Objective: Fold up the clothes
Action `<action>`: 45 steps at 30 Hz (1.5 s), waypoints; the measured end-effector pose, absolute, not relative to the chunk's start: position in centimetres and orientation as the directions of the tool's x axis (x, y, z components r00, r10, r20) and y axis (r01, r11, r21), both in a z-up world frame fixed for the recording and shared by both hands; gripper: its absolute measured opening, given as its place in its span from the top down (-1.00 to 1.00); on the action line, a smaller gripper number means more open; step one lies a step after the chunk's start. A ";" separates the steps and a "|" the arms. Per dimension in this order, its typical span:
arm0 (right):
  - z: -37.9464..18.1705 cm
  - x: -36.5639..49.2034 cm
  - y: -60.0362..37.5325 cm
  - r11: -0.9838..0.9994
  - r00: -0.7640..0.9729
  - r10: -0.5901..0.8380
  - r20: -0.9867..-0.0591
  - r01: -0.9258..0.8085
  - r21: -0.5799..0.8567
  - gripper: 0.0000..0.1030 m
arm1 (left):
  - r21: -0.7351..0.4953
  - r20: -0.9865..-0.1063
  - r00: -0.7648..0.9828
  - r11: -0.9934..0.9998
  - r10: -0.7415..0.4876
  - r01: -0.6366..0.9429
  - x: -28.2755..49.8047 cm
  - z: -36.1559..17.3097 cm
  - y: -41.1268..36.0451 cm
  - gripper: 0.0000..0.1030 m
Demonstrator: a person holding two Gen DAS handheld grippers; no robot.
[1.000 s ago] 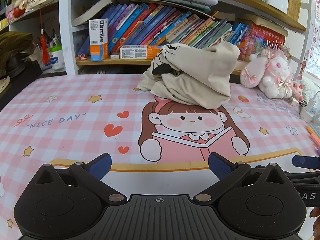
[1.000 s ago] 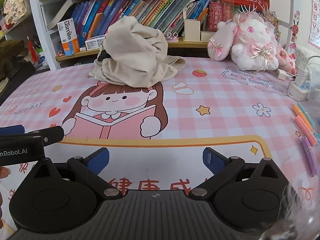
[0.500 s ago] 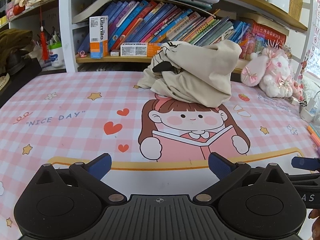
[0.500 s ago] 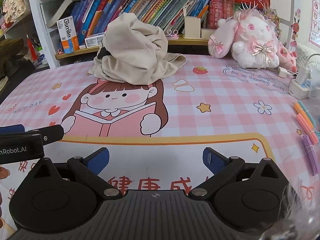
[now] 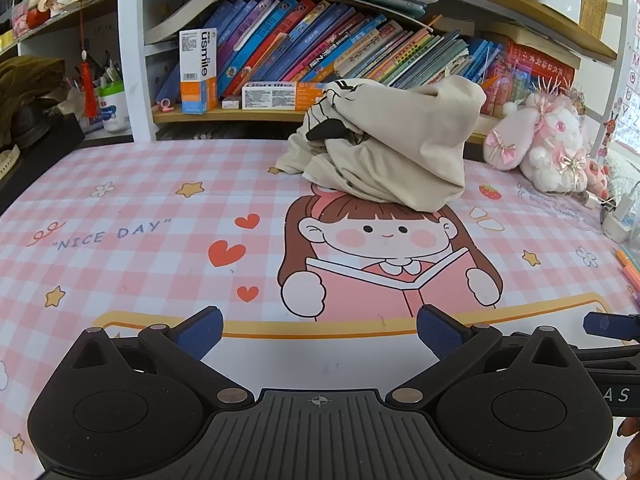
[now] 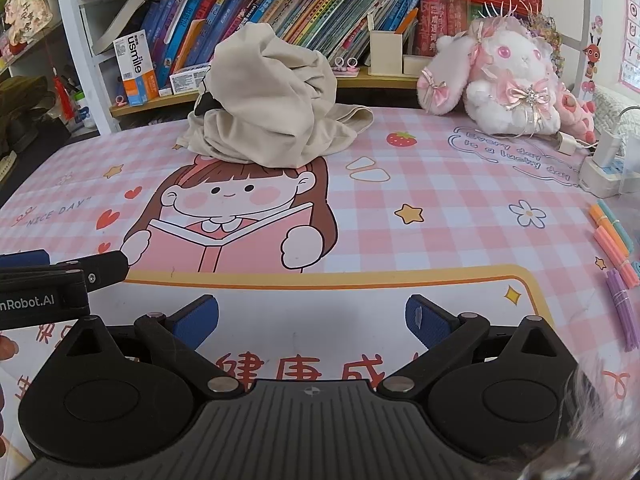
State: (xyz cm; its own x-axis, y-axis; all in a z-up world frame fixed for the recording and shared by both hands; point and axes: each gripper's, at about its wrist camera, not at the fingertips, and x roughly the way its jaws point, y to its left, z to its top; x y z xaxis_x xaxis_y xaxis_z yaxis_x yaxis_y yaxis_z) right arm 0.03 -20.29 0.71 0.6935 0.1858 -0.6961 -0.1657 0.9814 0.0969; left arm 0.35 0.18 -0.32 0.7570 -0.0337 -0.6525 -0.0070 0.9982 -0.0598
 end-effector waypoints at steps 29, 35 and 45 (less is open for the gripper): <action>0.7 0.1 -20.2 0.981 0.685 0.189 -0.703 -0.166 0.102 -0.97 | -0.068 -0.655 0.754 0.998 -0.043 -0.002 0.4 -0.2 0.2 -1.00; 0.6 0.2 -20.1 0.980 0.681 0.190 -0.707 -0.168 0.102 -0.97 | -0.070 -0.656 0.753 0.998 -0.046 0.000 0.4 -0.3 0.2 -1.00; 0.6 0.2 -20.1 0.980 0.679 0.193 -0.708 -0.171 0.103 -0.97 | -0.077 -0.651 0.756 0.997 -0.061 0.014 0.3 -0.2 0.1 -1.00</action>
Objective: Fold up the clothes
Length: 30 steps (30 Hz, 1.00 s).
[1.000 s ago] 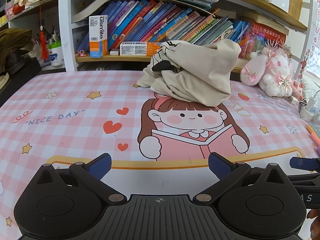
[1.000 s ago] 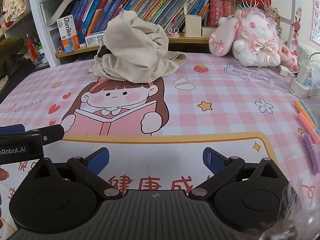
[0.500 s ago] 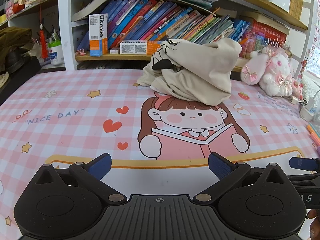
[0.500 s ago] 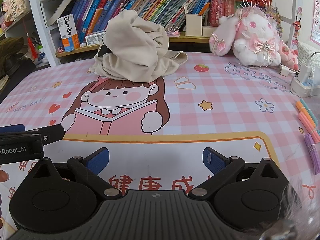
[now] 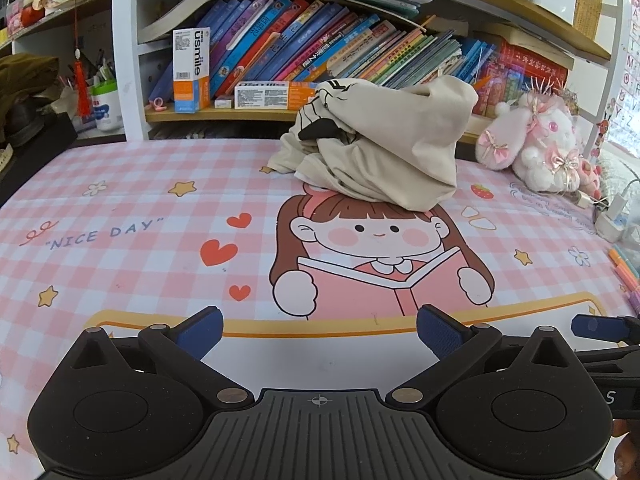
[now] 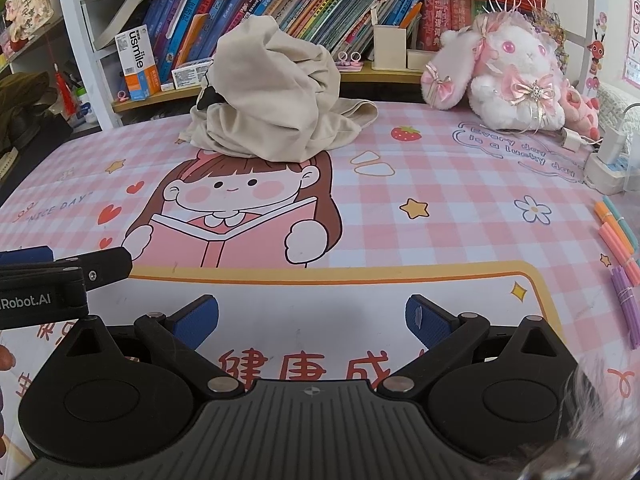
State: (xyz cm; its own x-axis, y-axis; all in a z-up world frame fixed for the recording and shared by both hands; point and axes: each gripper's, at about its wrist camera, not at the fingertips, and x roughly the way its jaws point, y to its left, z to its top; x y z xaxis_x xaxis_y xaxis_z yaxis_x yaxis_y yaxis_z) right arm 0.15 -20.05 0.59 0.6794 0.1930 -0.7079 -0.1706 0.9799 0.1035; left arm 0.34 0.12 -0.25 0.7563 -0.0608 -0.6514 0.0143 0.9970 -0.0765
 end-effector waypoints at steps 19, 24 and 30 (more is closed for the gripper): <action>0.0 -0.2 -20.4 0.976 0.674 0.213 -0.707 -0.174 0.128 -0.97 | -0.045 -0.642 0.766 0.999 -0.039 0.013 -0.4 -0.1 -0.3 -1.00; -0.2 -0.1 -20.8 0.973 0.673 0.228 -0.703 -0.188 0.135 -0.97 | -0.039 -0.639 0.768 0.999 -0.027 0.002 -0.5 -0.2 -0.7 -1.00; -0.3 0.2 -21.7 0.971 0.682 0.234 -0.693 -0.196 0.135 -0.96 | -0.033 -0.624 0.781 0.999 -0.011 -0.013 -0.8 0.0 -1.6 -1.00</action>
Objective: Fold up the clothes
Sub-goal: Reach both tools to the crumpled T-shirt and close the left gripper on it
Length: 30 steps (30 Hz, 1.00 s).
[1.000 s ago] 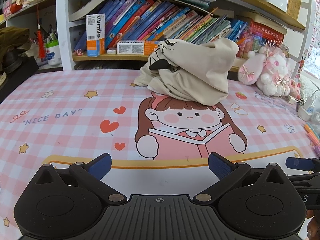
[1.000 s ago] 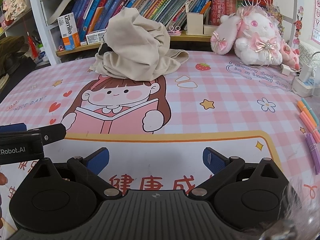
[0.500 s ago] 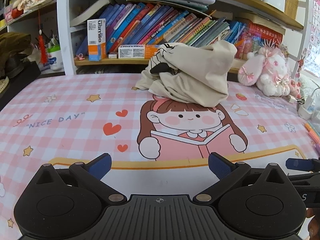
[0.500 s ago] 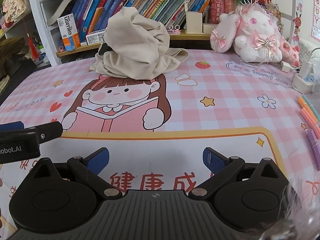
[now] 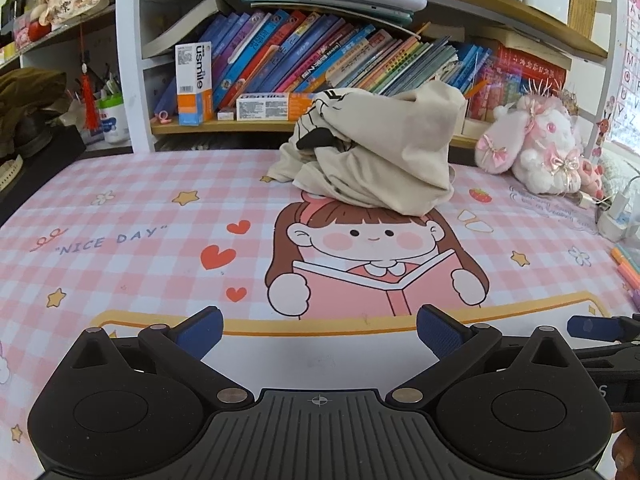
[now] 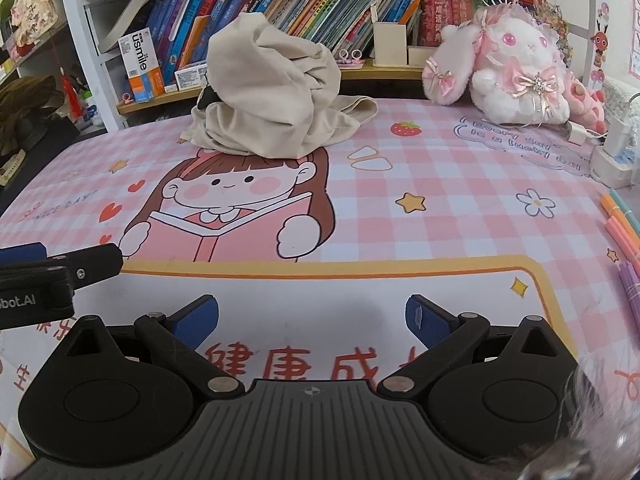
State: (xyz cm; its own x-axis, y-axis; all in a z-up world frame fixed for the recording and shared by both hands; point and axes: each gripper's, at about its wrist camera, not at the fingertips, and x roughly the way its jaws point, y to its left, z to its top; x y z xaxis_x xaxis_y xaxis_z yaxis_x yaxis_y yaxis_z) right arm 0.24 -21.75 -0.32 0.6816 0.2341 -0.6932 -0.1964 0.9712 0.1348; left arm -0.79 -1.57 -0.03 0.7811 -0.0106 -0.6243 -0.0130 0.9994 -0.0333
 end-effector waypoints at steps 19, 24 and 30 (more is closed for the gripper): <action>0.1 2.8 -26.8 0.958 0.727 0.254 -0.638 -0.279 0.063 -1.00 | 0.037 -0.566 0.824 0.999 0.012 0.011 4.9 2.8 -6.4 -1.00; 0.2 3.1 -28.1 0.956 0.730 0.245 -0.638 -0.291 0.035 -1.00 | 0.006 -0.533 0.846 1.000 -0.011 0.018 8.9 3.9 -7.6 -1.00; 0.1 3.2 -29.6 0.960 0.725 0.227 -0.650 -0.278 0.025 -1.00 | -0.110 -0.524 0.851 0.993 -0.024 -0.040 13.3 4.2 -7.4 -0.82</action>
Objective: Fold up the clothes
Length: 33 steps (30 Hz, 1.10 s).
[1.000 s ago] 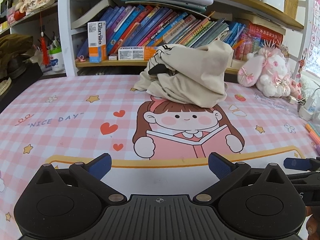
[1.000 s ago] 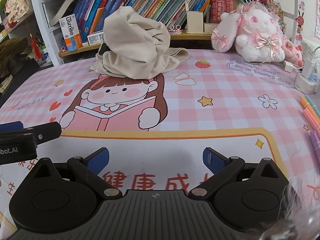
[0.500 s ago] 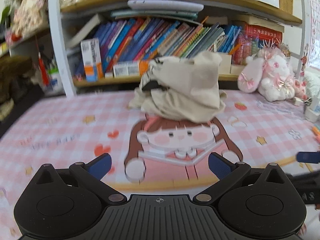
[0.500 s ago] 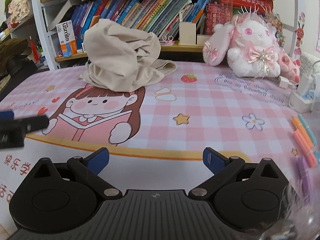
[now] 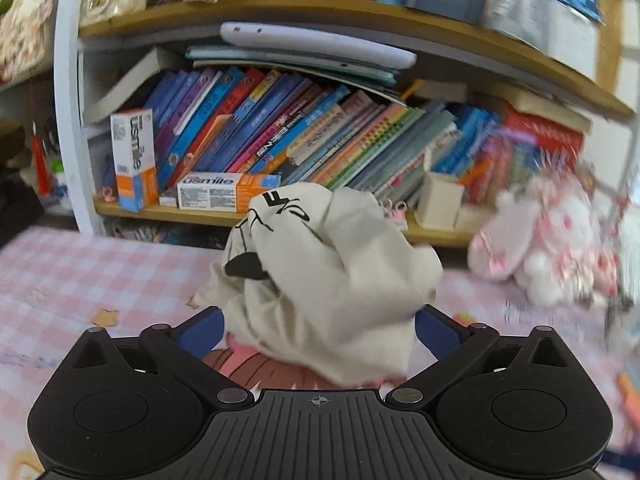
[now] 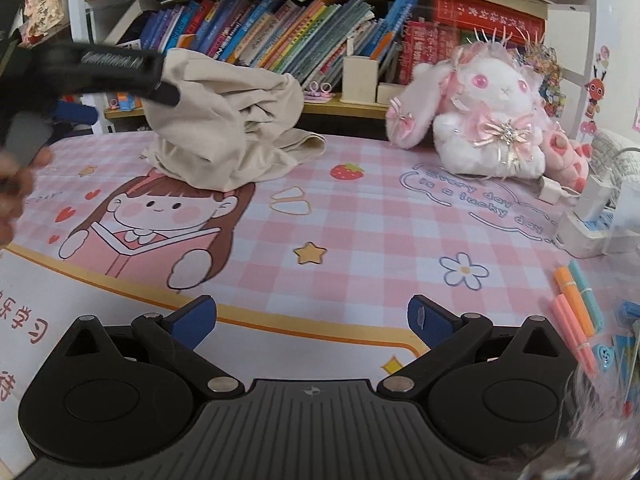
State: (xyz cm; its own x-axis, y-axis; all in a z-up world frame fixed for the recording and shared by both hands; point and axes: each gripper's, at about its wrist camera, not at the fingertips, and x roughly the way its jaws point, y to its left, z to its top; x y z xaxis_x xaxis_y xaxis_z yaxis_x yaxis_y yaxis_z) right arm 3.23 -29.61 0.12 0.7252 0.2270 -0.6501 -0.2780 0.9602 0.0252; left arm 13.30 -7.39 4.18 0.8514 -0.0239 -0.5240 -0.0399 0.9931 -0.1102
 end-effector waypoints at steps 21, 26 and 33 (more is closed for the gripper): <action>1.9 2.5 -18.3 0.727 0.712 0.383 -0.588 -0.625 -0.284 -1.00 | -0.389 -0.465 0.866 0.921 -0.186 -0.012 3.8 7.1 3.7 0.87; 2.4 1.8 -12.0 0.576 0.695 0.433 -0.575 -0.703 -0.416 -0.99 | -0.396 -0.445 0.860 0.916 -0.248 0.059 1.4 7.9 5.8 0.87; 1.8 2.4 -5.4 0.502 0.545 0.425 -0.722 -0.806 -0.313 0.88 | -0.330 -0.499 0.819 0.936 -0.284 0.124 0.9 8.3 7.7 0.58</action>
State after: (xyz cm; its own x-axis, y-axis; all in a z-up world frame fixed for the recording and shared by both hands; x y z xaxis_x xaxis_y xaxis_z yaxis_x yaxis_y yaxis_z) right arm 2.35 -5.43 1.84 0.5453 0.4253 -0.7223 -0.8062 0.5020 -0.3131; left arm 0.93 7.73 8.30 0.8186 -0.2841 -0.4992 0.1238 0.9359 -0.3298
